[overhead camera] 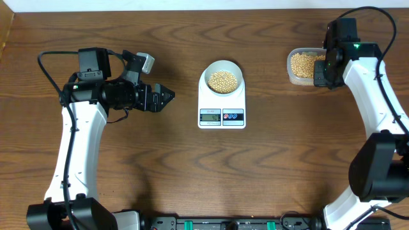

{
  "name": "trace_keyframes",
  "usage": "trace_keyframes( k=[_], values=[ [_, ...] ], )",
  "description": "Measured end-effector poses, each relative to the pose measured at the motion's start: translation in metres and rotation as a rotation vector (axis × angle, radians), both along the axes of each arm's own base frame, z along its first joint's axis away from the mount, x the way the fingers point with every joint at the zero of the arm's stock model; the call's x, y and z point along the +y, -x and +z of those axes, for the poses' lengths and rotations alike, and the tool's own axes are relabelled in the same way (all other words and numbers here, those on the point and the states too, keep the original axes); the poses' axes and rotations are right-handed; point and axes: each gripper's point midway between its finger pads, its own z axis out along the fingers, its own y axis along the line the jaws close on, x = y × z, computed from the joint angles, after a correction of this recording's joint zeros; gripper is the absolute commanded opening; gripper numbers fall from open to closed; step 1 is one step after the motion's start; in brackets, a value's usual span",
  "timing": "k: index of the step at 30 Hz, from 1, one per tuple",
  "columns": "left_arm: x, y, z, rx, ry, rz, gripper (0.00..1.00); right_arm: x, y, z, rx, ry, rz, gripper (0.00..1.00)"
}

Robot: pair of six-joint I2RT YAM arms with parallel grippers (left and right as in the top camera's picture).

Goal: Scoop item into bowl and weigh 50g on scale
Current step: 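Dip the red scoop into the soybean tub with the right gripper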

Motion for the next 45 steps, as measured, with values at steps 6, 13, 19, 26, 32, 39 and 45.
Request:
trace_keyframes(
  k=[6,13,19,26,32,39,45],
  values=[
    [0.000,0.000,0.000,0.000,0.000,0.000,0.90,0.001,-0.004,-0.020,0.041,0.002,0.002,0.01],
    [0.000,0.000,0.000,0.000,0.000,0.000,0.90,0.010,-0.009,-0.029,0.043,-0.028,0.019,0.01],
    [0.000,0.000,0.000,0.000,0.000,0.000,0.90,0.023,-0.014,-0.031,0.027,-0.112,0.038,0.01],
    [0.000,0.000,0.000,0.000,0.000,0.000,0.90,0.031,-0.014,-0.034,0.023,-0.212,0.017,0.01],
    [0.000,0.000,0.000,0.000,0.000,0.000,0.90,0.024,-0.015,-0.033,0.006,-0.342,-0.035,0.01],
    [0.000,0.000,0.000,0.000,0.000,0.000,0.90,0.020,-0.020,-0.034,-0.015,-0.493,-0.072,0.01],
    [0.000,0.000,0.000,0.000,0.000,0.000,0.90,0.025,-0.024,-0.042,-0.004,-0.655,-0.087,0.01]
  ],
)
